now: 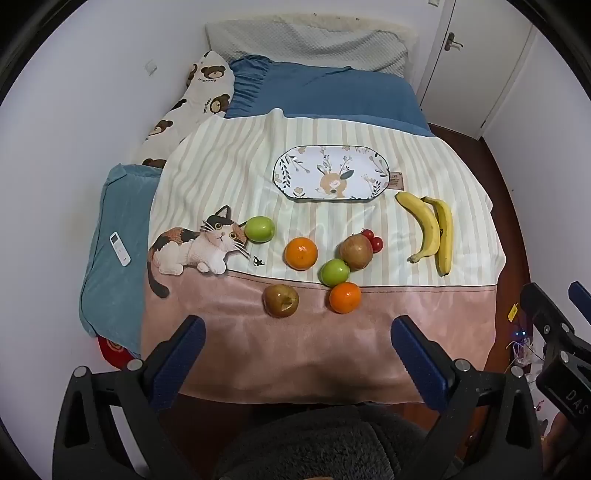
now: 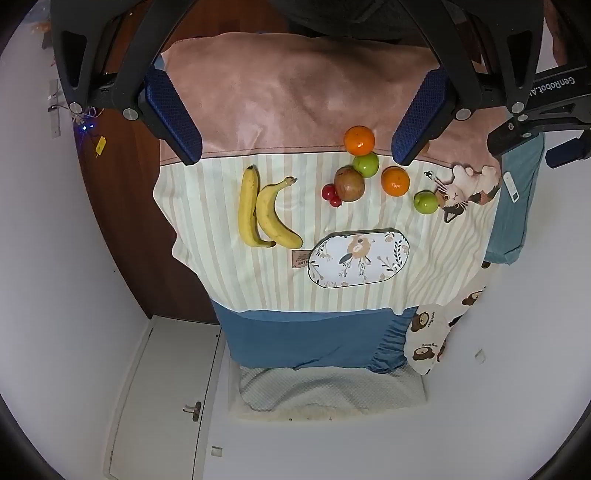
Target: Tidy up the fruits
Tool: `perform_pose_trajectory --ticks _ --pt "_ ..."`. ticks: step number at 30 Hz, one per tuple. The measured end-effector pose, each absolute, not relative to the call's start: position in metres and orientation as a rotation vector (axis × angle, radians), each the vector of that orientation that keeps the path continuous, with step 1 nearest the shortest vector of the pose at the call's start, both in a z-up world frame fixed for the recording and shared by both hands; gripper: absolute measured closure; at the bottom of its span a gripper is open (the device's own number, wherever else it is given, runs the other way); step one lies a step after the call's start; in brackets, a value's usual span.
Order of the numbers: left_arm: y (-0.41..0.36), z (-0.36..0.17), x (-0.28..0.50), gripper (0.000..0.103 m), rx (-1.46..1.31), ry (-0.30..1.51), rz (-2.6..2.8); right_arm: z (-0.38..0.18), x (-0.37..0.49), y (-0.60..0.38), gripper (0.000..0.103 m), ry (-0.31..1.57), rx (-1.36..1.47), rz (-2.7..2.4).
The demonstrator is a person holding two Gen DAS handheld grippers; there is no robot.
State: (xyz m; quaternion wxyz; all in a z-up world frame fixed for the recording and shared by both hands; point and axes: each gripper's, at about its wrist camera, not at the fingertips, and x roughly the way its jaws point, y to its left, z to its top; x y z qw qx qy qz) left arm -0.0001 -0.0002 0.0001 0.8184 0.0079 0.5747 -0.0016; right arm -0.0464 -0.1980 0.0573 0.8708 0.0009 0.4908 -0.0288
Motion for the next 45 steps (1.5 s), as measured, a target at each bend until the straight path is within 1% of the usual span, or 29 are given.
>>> perform_pose_trajectory --ticks 19,45 --pt "0.011 -0.008 0.003 0.000 0.000 1.239 -0.001 0.045 -0.035 -0.185 0.000 1.075 -0.004 -0.024" --pt "0.011 -0.006 0.009 0.000 -0.002 1.241 -0.002 0.043 -0.028 -0.184 0.000 1.076 -0.004 -0.017"
